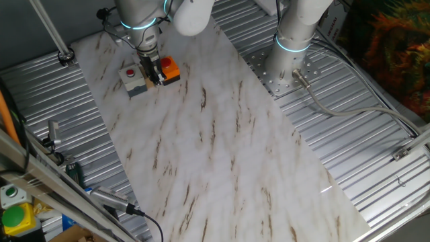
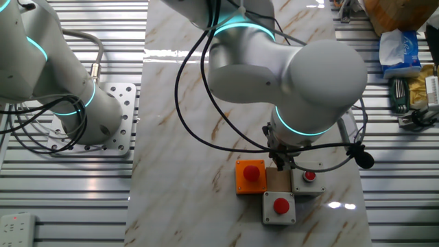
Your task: Approach and touch the side of the small block
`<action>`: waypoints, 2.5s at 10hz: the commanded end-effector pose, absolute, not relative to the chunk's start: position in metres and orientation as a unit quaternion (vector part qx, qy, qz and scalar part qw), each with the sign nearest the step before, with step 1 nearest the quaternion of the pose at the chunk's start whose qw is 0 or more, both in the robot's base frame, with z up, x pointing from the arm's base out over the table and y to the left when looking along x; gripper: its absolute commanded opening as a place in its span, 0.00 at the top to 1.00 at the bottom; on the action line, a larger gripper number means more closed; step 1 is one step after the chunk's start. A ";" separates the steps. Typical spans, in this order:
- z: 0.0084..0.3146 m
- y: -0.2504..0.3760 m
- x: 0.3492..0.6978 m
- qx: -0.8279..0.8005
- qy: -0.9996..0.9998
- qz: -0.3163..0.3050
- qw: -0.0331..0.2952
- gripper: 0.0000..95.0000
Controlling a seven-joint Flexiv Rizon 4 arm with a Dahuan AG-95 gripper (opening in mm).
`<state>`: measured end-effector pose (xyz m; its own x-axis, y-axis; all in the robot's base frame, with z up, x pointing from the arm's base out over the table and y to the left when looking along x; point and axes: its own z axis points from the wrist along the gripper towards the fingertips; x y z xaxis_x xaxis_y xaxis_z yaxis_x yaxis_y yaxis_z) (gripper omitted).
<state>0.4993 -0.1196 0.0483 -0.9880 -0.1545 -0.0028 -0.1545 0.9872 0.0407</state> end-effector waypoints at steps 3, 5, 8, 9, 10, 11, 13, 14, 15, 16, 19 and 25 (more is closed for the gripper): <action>0.048 -0.120 0.500 0.073 -0.997 -0.018 0.002 1.00; 0.048 -0.120 0.501 0.078 -0.997 -0.018 0.001 1.00; 0.047 -0.123 0.501 0.087 -0.996 -0.017 0.000 1.00; 0.047 -0.124 0.501 0.091 -0.996 -0.017 0.000 1.00; 0.046 -0.124 0.500 0.095 -0.995 -0.017 -0.001 1.00; 0.046 -0.125 0.500 0.096 -0.995 -0.016 -0.001 1.00; 0.046 -0.127 0.499 0.103 -0.995 -0.016 0.000 1.00; 0.046 -0.128 0.499 0.106 -0.994 -0.015 0.000 1.00; 0.046 -0.129 0.499 0.109 -0.994 -0.015 -0.001 1.00; 0.046 -0.130 0.498 0.115 -0.993 -0.015 -0.002 1.00; 0.045 -0.134 0.496 0.126 -0.992 -0.014 -0.001 1.00; 0.045 -0.138 0.493 0.101 -0.995 -0.014 0.007 1.00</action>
<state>0.4928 -0.1378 0.0462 -0.9774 -0.2114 0.0082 -0.2111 0.9770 0.0305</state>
